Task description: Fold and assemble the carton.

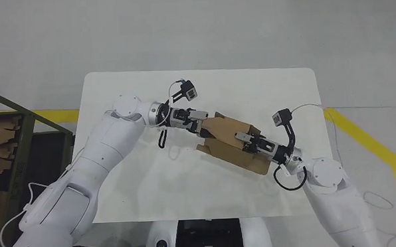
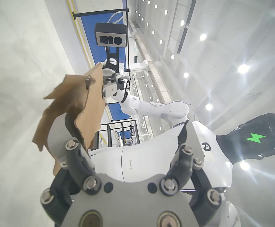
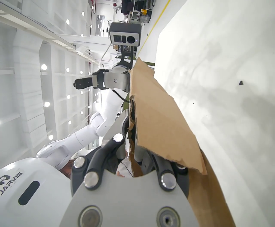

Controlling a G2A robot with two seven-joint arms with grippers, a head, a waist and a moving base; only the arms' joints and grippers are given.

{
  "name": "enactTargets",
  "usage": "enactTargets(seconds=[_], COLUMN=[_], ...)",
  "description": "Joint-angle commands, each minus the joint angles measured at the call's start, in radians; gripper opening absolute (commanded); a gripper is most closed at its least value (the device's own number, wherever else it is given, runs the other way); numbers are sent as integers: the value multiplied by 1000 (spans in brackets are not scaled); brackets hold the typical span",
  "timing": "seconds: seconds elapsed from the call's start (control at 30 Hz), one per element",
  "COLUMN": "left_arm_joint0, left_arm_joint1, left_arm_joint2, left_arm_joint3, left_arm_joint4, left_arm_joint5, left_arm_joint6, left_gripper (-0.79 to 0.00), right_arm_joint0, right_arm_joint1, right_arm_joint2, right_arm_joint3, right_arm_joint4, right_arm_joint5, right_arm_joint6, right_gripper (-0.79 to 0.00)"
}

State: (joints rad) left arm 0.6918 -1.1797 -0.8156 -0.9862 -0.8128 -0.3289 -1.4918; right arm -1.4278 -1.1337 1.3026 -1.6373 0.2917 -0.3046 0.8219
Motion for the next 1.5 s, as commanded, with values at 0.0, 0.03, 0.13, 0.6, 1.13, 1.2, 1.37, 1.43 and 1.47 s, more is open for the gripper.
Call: enactTargets(seconds=[0.0, 0.03, 0.13, 0.6, 1.13, 1.2, 1.37, 1.43, 1.47], left_arm_joint0=[5, 7, 16, 27, 1, -1, 8, 14, 18], left_arm_joint1=[1, 1, 2, -15, -37, -37, -33, -31, -29], left_arm_joint2=[-10, -16, -31, -38, -26, -33, -57, -66, -70], left_arm_joint3=[-10, -16, -40, -77, -27, -22, -29, -38, -42], left_arm_joint4=[-5, -8, -18, -5, 24, 16, 15, 17, 18], left_arm_joint5=[5, 7, 10, 21, 10, 10, 13, 13, 15], left_arm_joint6=[-5, -6, -10, -21, -10, -9, -12, -13, -15], left_gripper=[0, 0, 0, 0, 0, 0, 0, 0, 0], right_arm_joint0=[2, 3, 6, 7, -16, -17, -9, -5, -2], right_arm_joint1=[0, -1, -2, -7, -4, -3, -4, -5, -5], right_arm_joint2=[-4, -7, -18, -70, -71, -60, -33, -22, -17], right_arm_joint3=[5, 6, 12, 0, -44, -38, -17, -13, -11], right_arm_joint4=[-17, -23, -36, -70, -77, -63, -19, 3, 11], right_arm_joint5=[3, 4, 4, 1, 12, 13, 27, 30, 32], right_arm_joint6=[-18, -27, -43, -73, -97, -110, -163, -184, -194], right_gripper=[-785, -785, -785, -785, -785, -785, -785, -785, -785])
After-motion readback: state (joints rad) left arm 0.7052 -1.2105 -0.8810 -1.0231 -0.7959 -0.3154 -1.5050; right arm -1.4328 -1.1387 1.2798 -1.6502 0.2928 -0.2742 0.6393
